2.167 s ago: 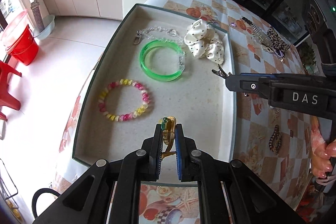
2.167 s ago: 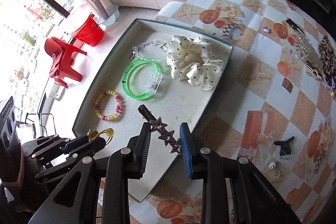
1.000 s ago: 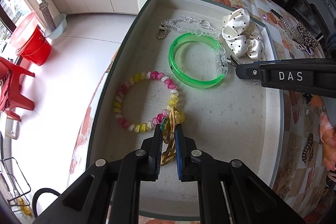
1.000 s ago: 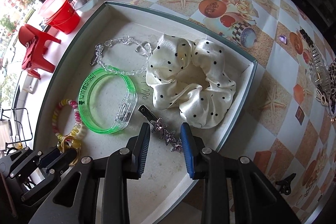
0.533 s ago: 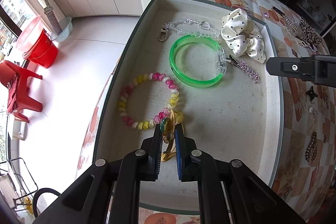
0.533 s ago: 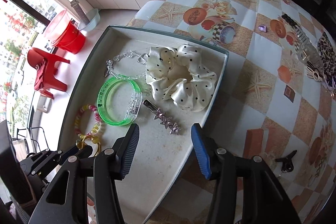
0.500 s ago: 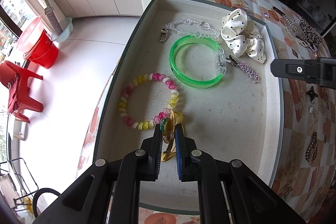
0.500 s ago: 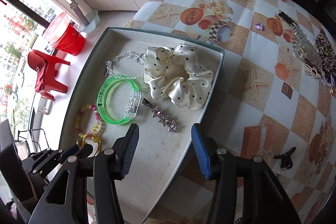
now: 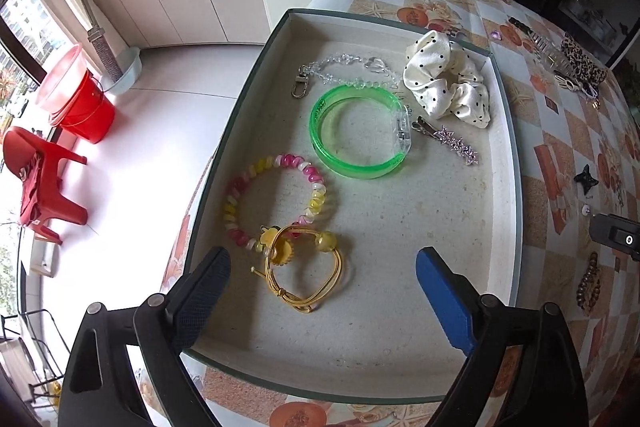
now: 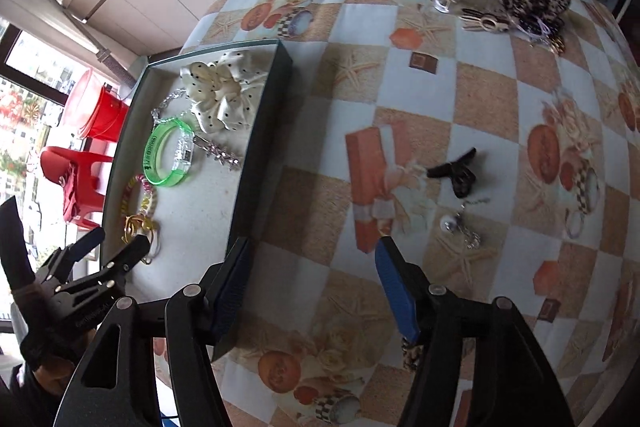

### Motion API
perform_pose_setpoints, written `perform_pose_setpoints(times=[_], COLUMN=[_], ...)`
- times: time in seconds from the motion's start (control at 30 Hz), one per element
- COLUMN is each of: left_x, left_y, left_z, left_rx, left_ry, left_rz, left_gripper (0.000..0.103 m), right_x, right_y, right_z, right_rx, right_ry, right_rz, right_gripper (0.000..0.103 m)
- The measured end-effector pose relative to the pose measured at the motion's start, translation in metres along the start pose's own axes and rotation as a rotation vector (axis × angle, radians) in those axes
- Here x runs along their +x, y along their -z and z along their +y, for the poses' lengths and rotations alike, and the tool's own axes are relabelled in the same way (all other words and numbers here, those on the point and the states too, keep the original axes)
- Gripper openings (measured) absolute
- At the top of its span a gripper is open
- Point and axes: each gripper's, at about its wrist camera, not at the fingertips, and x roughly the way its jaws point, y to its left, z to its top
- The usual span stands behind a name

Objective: Organize jewelry
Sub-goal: 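Move the left tool to the black claw clip while the right tool reaches the braided brown bracelet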

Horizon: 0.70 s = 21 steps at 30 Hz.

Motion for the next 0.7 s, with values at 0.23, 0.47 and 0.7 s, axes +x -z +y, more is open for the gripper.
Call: perform_pose_setpoints(times=[0.23,0.47,0.7], left_x=[-0.01,-0.022,-0.031], left_y=[0.0,-0.006,-0.011], left_z=[-0.022,-0.053,-0.087], left_rx=[0.077,0.144,0.198], left_ry=[-0.025,-0.002,0.023], left_rz=[-0.019,-0.038,-0.059], left_gripper=[0.103,0.103,0.103], right_x=[-0.014,-0.024,-0.024], right_y=[0.025,0.046,0.066], right_z=[-0.043,-0.078,-0.1], right_rx=[0.101,0.182,0.214], right_ry=[0.018,0.04,0.033], right_rz=[-0.009,-0.021,-0.024], right_gripper=[0.078,0.084,0.09])
